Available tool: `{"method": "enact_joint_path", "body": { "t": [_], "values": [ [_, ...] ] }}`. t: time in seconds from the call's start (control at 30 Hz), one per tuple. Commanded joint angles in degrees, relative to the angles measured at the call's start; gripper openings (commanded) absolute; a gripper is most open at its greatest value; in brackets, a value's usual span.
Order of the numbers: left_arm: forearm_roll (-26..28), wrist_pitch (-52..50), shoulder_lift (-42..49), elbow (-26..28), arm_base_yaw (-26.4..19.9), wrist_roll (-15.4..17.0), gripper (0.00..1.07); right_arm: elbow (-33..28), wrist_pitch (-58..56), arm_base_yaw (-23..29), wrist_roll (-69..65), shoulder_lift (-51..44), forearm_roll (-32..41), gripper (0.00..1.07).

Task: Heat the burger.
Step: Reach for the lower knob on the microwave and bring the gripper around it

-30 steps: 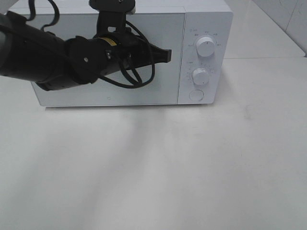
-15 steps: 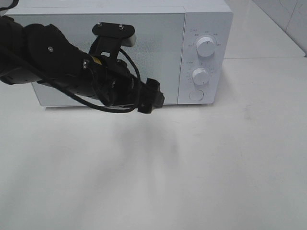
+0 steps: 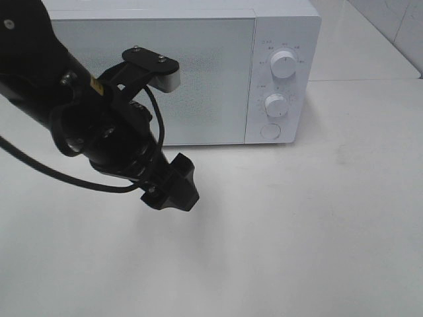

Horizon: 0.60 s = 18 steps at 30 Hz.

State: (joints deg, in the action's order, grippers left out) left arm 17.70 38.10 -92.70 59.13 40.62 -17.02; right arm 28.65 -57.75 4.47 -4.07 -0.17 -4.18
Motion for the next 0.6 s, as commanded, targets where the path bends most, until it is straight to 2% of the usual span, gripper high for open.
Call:
{"method": "enact_joint_path", "body": {
  "t": [0.03, 0.07, 0.1, 0.13, 0.2, 0.23, 0.3, 0.33, 0.37, 0.4, 0.43, 0.53, 0.57, 0.6],
  "values": [
    [-0.74, 5.79, 2.18, -0.23, -2.29, 3.32, 1.0, -0.17, 0.63, -0.46, 0.57, -1.66, 0.11, 0.75],
    [-0.97, 8.71, 2.98, -0.23, -4.7, 3.9, 1.0, -0.17, 0.63, -0.46, 0.57, -1.66, 0.11, 0.75],
    [-0.97, 8.71, 2.98, -0.23, -4.7, 3.9, 1.0, -0.17, 0.63, -0.46, 0.57, -1.66, 0.11, 0.75],
    [-1.2, 11.52, 3.84, -0.23, -7.62, 3.9, 1.0, -0.17, 0.63, -0.46, 0.57, -1.66, 0.11, 0.75],
    [-1.2, 12.55, 4.3, -0.23, -8.88, 3.9, 1.0, -0.17, 0.63, -0.46, 0.57, -1.66, 0.11, 0.75],
    [-1.2, 14.67, 5.5, -0.29, -11.8, 3.9, 1.0, -0.17, 0.63, -0.46, 0.57, -1.66, 0.11, 0.75],
    [-1.2, 15.7, 6.25, -0.29, -13.41, 3.9, 1.0, -0.17, 0.63, -0.46, 0.57, -1.66, 0.11, 0.75],
    [-1.2, 17.42, 7.91, -0.29, -16.9, 3.95, 1.0, -0.17, 0.63, -0.46, 0.57, -1.66, 0.11, 0.75],
    [-1.2, 17.42, 7.91, -0.29, -16.9, 3.95, 1.0, -0.17, 0.63, -0.46, 0.57, -1.66, 0.11, 0.75],
    [-1.32, 19.37, 9.63, -0.29, -20.63, 4.07, 1.0, -0.17, 0.63, -0.46, 0.57, -1.66, 0.11, 0.75],
    [-1.32, 19.37, 9.63, -0.29, -20.63, 4.07, 1.0, -0.17, 0.63, -0.46, 0.57, -1.66, 0.11, 0.75],
    [-2.12, 21.83, 13.41, -1.43, -27.33, 4.13, 1.0, -0.17, 0.63, -0.46, 0.57, -1.66, 0.11, 0.75],
    [-2.12, 21.83, 13.41, -1.43, -27.33, 4.13, 1.0, -0.17, 0.63, -0.46, 0.57, -1.66, 0.11, 0.75],
    [-2.23, 22.23, 15.81, -2.98, -31.11, 4.18, 1.0, -0.17, 0.63, -0.46, 0.57, -1.66, 0.11, 0.75]
  ]
}}
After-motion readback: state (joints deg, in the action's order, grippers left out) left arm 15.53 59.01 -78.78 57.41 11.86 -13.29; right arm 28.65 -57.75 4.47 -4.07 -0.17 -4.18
